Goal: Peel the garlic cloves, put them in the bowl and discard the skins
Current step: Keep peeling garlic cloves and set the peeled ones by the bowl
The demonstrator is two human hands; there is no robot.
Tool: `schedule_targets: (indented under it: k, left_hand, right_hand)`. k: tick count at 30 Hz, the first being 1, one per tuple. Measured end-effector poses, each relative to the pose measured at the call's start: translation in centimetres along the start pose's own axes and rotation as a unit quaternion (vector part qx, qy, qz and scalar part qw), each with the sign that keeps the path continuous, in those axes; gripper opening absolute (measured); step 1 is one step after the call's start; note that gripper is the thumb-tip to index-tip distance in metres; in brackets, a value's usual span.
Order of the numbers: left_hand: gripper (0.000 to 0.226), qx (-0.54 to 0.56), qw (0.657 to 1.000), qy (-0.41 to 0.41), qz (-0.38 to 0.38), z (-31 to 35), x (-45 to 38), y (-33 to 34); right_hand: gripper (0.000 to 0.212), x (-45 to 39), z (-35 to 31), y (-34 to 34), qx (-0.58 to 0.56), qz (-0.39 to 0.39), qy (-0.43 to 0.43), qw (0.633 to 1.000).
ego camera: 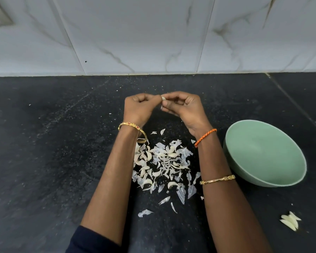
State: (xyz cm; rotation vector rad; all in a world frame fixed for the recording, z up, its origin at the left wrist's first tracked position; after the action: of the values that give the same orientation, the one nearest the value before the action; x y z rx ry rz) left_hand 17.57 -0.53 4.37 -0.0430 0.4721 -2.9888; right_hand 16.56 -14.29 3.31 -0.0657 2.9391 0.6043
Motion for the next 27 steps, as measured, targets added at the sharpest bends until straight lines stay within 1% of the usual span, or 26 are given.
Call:
schedule_targets:
  k: [3,8,13,15,19,22,25,27]
  left_hand:
    - [0.024,0.008,0.999,-0.052,-0.005,-0.3,0.5,0.2]
    - [0.034,0.019,0.994,-0.103,0.001,-0.4,0.9,-0.1]
    - [0.029,0.030,0.991,-0.133,0.017,-0.9,1.3,-0.2]
    - [0.029,0.036,0.988,-0.146,0.030,-1.1,1.5,-0.1]
    - [0.033,0.044,0.981,-0.168,0.090,-1.6,1.2,-1.0]
    - [0.031,0.003,0.986,-0.137,0.095,-1.6,0.7,-1.8]
    - [0.031,-0.035,0.997,-0.047,0.055,-1.1,0.8,-1.2]
    - [0.024,-0.058,0.998,0.014,0.023,-0.9,1.0,-0.8]
  right_hand:
    - [0.021,0.5,0.7,0.0,-0.038,0.012,0.004,0.999]
    - [0.021,0.9,0.7,0.3,-0.086,0.013,0.011,0.996]
    - [0.017,1.4,1.1,0.6,-0.111,0.028,0.021,0.993]
    - [0.016,1.7,1.2,0.6,-0.114,0.042,0.021,0.992]
    - [0.016,2.0,0.3,0.0,-0.152,0.085,-0.001,0.985]
    - [0.016,2.2,-0.3,-0.1,-0.147,0.083,0.020,0.985]
    - [0.018,2.4,-0.4,0.2,-0.121,0.056,0.045,0.990]
    - [0.020,2.4,-0.4,0.1,-0.105,0.045,0.047,0.992]
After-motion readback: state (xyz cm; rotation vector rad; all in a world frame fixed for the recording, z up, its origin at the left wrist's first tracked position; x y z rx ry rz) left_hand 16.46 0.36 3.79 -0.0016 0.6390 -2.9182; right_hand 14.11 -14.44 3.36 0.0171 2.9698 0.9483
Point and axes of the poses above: each hand's wrist, its own x-axis away from the middle knuckle, its own y-axis out of the palm, z = x × y, the point moved 3 cm from there along -x, towards the middle knuckle, and after that the axes turned 15 degrees about -x, right-handed, at the moved point
